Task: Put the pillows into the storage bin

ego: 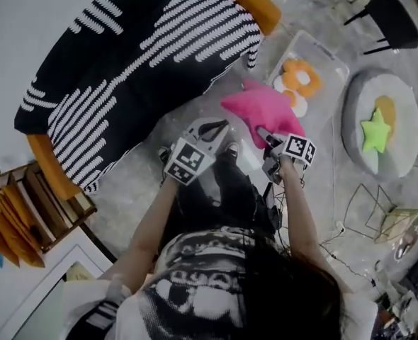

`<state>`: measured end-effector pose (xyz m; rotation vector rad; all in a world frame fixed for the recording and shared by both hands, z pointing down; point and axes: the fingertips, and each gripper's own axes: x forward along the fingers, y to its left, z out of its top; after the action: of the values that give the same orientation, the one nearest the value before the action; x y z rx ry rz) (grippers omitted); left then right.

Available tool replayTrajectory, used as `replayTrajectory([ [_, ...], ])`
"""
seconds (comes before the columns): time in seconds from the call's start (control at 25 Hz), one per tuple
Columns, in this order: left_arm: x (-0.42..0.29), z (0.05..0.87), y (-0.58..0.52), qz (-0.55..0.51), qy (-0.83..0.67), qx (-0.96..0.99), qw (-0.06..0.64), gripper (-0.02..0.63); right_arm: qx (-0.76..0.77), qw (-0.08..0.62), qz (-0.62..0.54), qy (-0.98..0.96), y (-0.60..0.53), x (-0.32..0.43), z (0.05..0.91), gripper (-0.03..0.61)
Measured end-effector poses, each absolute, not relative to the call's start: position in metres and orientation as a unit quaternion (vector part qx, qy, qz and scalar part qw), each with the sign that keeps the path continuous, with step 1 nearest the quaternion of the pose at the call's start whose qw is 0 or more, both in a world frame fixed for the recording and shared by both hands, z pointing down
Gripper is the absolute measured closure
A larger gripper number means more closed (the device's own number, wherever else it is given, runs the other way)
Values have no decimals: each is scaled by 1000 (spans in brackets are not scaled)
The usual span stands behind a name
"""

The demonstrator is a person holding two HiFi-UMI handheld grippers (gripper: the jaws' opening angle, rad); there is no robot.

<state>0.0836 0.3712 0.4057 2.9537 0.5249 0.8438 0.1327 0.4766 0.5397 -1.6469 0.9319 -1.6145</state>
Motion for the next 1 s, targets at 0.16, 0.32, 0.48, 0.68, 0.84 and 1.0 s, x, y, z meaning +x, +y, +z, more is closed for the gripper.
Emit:
replayTrajectory([
  [0.16, 129, 400, 418, 269, 219, 938, -9, 606, -659, 354, -588, 307, 534, 199, 543, 379],
  [0.32, 157, 394, 442, 268, 248, 931, -30, 607, -703, 358, -546, 281, 575, 271, 548, 376],
  [0.48, 177, 395, 462, 271, 257, 927, -44, 607, -744, 334, -518, 259, 616, 327, 570, 229],
  [0.68, 162, 410, 469, 291, 252, 922, -44, 607, -751, 295, -509, 299, 618, 316, 578, 238],
  [0.84, 149, 414, 466, 311, 249, 916, -48, 606, -744, 278, -513, 325, 610, 299, 575, 272],
  [1.0, 141, 420, 457, 317, 229, 920, -39, 607, -738, 264, -506, 359, 592, 291, 565, 290],
])
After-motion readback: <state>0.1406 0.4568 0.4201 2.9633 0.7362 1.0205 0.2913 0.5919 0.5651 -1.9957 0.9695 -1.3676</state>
